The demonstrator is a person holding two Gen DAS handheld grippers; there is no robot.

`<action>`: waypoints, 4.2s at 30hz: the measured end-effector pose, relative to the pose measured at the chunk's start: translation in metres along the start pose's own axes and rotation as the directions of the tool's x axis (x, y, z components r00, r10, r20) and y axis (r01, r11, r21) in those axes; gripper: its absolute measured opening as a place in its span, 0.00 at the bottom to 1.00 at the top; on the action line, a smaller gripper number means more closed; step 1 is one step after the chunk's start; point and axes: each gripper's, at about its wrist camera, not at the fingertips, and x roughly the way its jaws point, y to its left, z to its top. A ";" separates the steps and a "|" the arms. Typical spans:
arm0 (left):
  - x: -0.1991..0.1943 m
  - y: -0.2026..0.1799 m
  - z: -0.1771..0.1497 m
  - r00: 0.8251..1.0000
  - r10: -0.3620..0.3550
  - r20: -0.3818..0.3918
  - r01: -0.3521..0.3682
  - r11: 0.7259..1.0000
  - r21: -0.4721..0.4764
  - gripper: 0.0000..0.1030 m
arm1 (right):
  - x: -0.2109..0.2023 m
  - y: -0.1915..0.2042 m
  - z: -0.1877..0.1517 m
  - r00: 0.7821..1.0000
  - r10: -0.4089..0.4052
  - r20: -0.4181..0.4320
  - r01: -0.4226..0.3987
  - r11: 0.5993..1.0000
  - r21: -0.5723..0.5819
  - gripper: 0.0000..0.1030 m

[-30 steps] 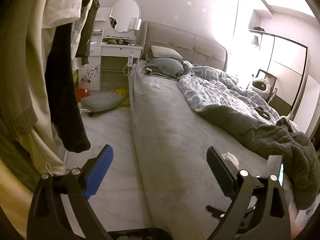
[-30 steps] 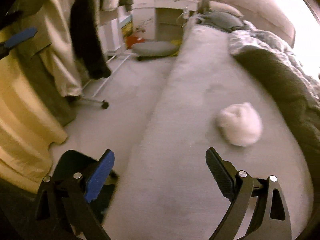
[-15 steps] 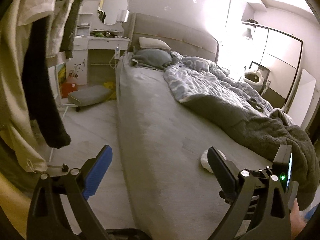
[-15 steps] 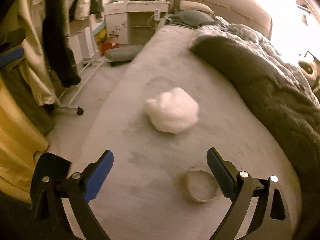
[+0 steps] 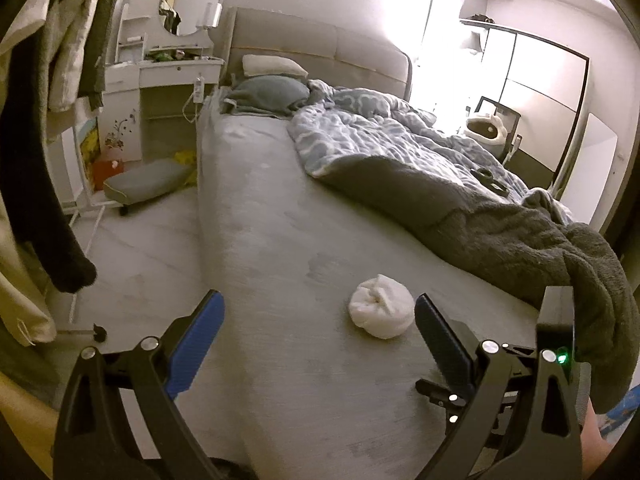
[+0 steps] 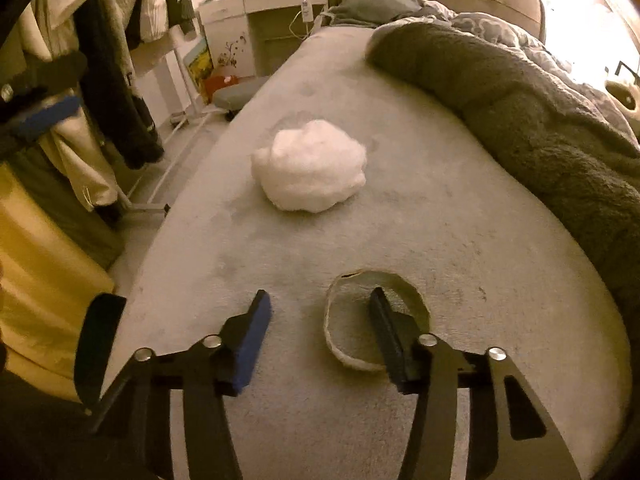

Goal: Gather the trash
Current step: 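Grasp the clear tape roll with the right tool while the left tool approaches the white towel ball, then grasp the white towel ball with the left tool and lift it, then carry the towel ball with the left tool while the right tool carries the tape roll to the bin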

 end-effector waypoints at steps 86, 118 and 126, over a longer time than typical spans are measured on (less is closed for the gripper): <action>0.011 -0.050 -0.075 0.988 0.093 -0.124 -0.073 0.985 0.159 0.49 | -0.090 -0.085 -0.034 0.884 0.308 0.352 -0.450 0.763 0.463 0.04; -0.081 0.082 -0.151 0.925 0.258 -0.279 -0.259 0.965 0.032 0.50 | -0.090 0.059 -0.052 0.859 0.418 0.297 -0.510 0.752 0.418 0.04; -0.072 0.114 -0.175 0.883 0.283 -0.375 -0.297 0.955 0.021 0.50 | -0.058 0.107 -0.037 0.849 0.479 0.224 -0.529 0.754 0.390 0.04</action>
